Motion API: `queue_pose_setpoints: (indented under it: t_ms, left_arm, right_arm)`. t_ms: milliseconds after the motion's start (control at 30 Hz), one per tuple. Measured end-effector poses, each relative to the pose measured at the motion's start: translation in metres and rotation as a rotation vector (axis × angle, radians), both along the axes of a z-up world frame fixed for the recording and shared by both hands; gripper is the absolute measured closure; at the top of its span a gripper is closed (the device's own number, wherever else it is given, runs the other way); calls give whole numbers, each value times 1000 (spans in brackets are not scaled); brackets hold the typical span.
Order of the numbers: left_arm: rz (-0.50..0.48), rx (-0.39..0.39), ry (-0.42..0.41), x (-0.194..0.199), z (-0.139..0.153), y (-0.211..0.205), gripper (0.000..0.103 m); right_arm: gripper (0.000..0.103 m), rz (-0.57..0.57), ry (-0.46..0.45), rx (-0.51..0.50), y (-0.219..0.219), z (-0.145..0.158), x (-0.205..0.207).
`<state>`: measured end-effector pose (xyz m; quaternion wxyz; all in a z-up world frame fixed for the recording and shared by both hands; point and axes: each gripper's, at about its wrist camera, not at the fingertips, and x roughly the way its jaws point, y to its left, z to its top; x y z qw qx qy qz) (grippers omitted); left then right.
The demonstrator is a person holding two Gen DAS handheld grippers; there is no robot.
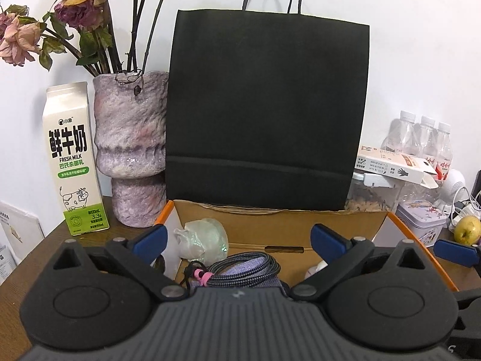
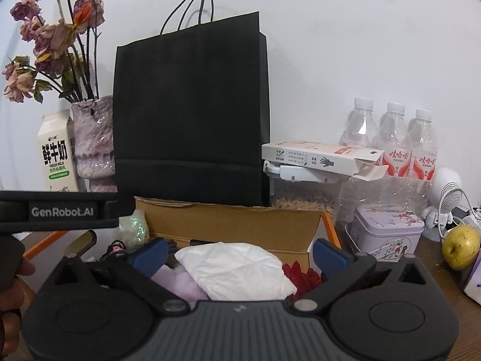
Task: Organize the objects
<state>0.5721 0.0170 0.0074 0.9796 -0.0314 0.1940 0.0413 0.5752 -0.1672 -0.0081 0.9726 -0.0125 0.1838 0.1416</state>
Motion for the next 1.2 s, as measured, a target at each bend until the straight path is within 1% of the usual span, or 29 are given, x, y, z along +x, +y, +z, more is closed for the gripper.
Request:
queue_pose_setpoints:
  t_ms: [367,600,900,1200]
  left_arm:
    - [-6,8,-11,-13,4,-1,0]
    - [-15,8,-16,-40,9,3,0]
    - [-27,23,-9,-99,9,7,0]
    - [-50,18,19,-172,15,10,0]
  right_arm:
    - [0,8,-13,-1,1,3,-9]
    - [0,24,-21,-7,0,6,-31]
    - [0,48,-25,-16,-8,9,-85]
    - [0,73,-10,-18,-16,14,-161]
